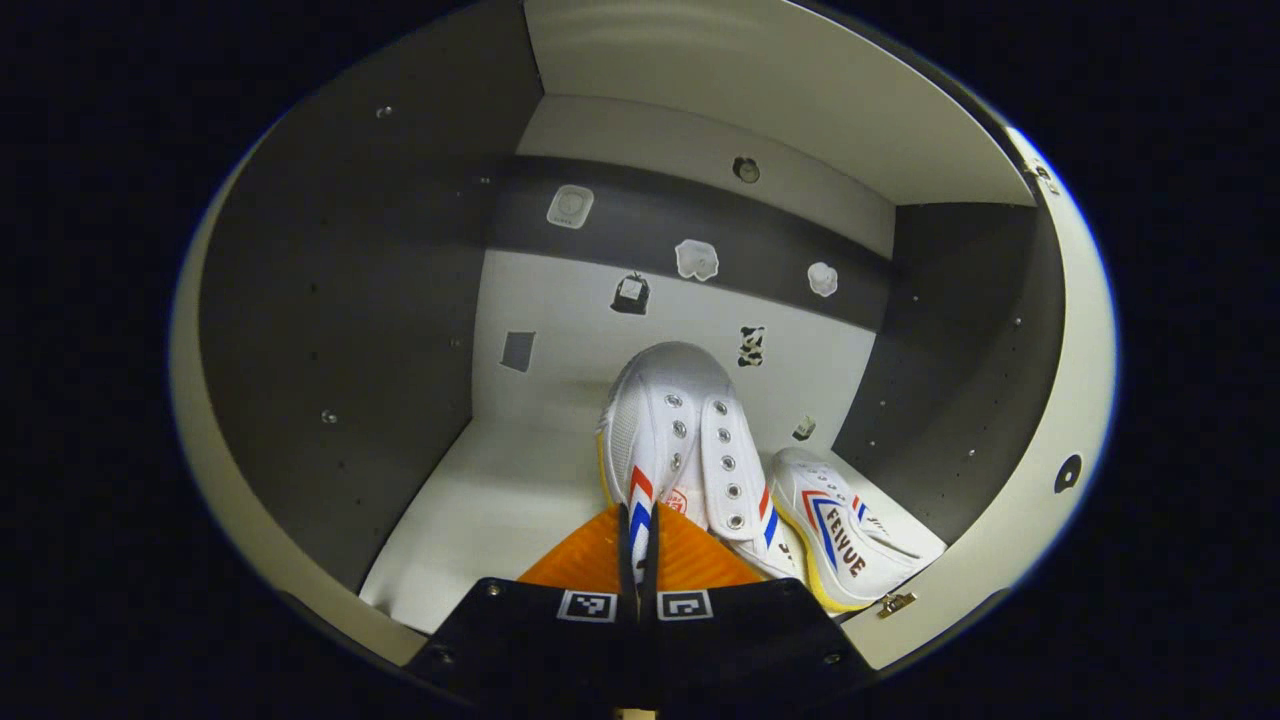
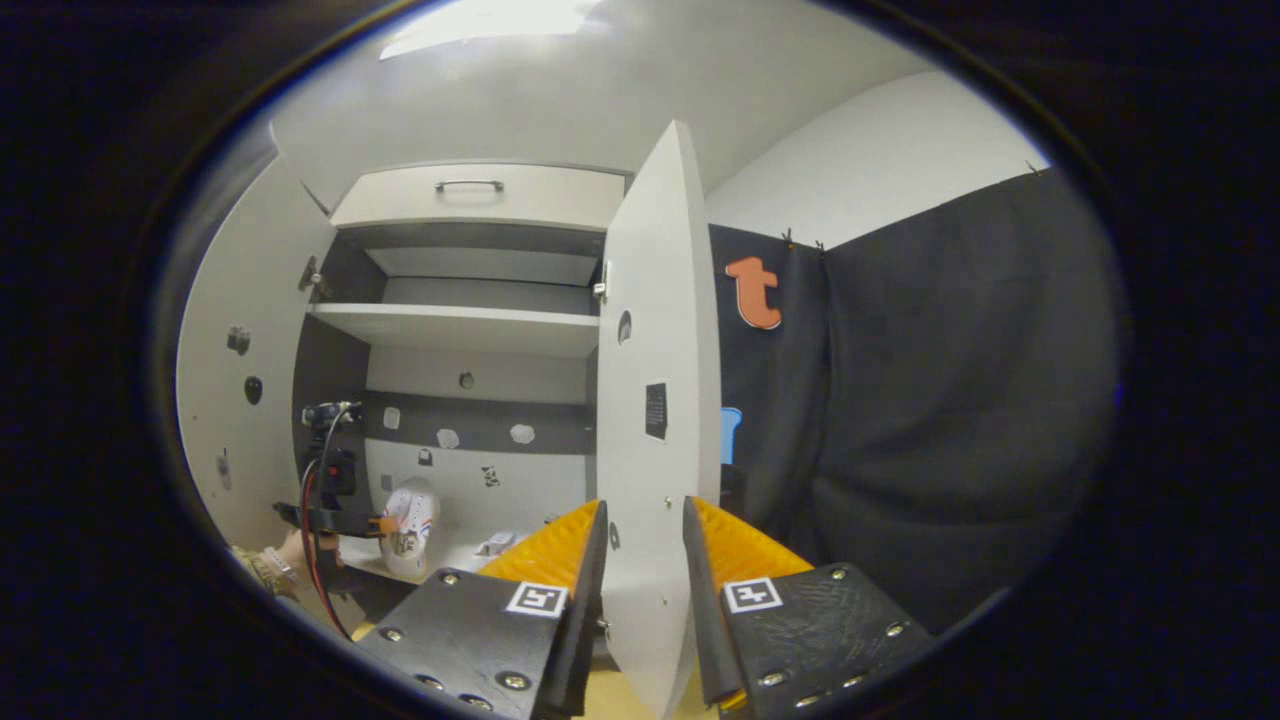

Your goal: Grab one shoe with the right hand and put it into the shoe cabinet, grab the other shoe with the left hand and put it into the shoe cabinet; then close the right door with the right hand and the left door with the left hand.

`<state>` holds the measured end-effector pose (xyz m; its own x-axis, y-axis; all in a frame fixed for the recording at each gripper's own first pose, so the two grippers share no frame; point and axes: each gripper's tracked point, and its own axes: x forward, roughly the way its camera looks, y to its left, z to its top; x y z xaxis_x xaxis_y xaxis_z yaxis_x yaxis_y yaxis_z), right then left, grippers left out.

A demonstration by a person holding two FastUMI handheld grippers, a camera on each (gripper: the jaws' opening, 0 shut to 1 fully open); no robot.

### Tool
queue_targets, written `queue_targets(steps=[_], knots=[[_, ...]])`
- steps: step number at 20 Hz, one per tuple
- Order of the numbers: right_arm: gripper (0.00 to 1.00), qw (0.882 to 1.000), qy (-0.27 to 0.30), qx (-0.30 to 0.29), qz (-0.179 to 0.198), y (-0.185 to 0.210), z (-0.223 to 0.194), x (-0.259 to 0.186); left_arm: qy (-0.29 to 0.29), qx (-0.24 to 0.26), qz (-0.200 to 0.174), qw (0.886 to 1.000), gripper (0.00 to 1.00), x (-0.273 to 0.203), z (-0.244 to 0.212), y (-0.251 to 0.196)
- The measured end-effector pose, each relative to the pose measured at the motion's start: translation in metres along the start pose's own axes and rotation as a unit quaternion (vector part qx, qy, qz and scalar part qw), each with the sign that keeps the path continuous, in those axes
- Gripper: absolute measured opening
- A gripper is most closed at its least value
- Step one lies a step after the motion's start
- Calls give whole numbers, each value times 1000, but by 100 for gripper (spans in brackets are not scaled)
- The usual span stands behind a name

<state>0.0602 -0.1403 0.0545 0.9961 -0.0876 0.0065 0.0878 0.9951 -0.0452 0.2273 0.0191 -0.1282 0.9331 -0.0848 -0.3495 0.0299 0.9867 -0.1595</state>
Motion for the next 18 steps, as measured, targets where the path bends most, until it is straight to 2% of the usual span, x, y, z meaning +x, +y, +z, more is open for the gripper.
queue_targets(steps=[5,7,9,10,13,16,18], knots=[[43,1000,-7,-1,-25,-25,2,-4,30,21,11,999,2,18,-16,5],[43,999,-13,2,-39,-38,4,-6,35,19,7,999,7,19,-20,4],[43,999,-11,6,-50,-51,2,-6,3,29,13,1000,18,22,-3,7],[39,998,-8,7,-55,-58,-1,-6,-12,38,10,999,22,9,10,3],[46,998,-2,14,-58,-73,-9,-1,-27,64,7,998,27,-6,23,-6],[48,999,16,19,-38,-80,-21,8,-39,48,1,998,27,-36,34,-20],[60,999,25,20,-27,-86,-27,17,-50,38,-4,998,31,-60,41,-29]])
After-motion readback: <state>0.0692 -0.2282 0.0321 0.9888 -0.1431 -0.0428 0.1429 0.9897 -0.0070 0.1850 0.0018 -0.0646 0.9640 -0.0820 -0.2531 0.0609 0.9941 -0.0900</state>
